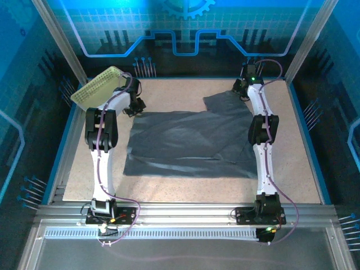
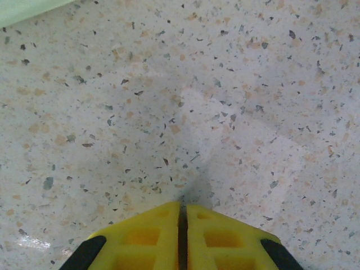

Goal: Fold the inside-out t-shirt

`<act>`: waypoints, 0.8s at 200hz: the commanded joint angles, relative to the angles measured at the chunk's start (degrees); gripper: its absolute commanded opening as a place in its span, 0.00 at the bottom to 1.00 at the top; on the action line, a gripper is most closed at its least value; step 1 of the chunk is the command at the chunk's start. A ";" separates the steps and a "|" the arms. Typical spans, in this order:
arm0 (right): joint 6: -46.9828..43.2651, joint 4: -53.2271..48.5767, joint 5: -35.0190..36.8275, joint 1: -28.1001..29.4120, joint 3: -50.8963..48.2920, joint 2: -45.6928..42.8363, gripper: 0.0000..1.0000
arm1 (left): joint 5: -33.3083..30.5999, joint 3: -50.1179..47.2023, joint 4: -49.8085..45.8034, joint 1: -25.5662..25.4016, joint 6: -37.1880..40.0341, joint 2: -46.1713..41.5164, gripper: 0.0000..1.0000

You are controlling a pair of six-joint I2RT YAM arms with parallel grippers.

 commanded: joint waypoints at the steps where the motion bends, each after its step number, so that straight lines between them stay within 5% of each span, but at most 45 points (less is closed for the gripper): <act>1: 0.81 -9.64 4.06 1.49 -1.91 0.22 0.33 | 3.04 -2.58 0.48 -0.14 -1.23 -2.16 0.11; 54: 3.93 -15.37 5.53 2.36 0.43 1.44 0.24 | 3.55 -4.93 1.86 1.16 -1.61 -3.94 0.10; 100: 3.87 -12.97 4.83 1.60 -4.45 -3.24 0.00 | 4.67 -5.25 2.46 1.54 -2.01 -4.28 0.09; 160: -2.02 -1.48 3.41 -0.18 -16.10 -18.95 0.00 | 6.58 -8.28 6.11 1.65 -2.99 -6.61 0.00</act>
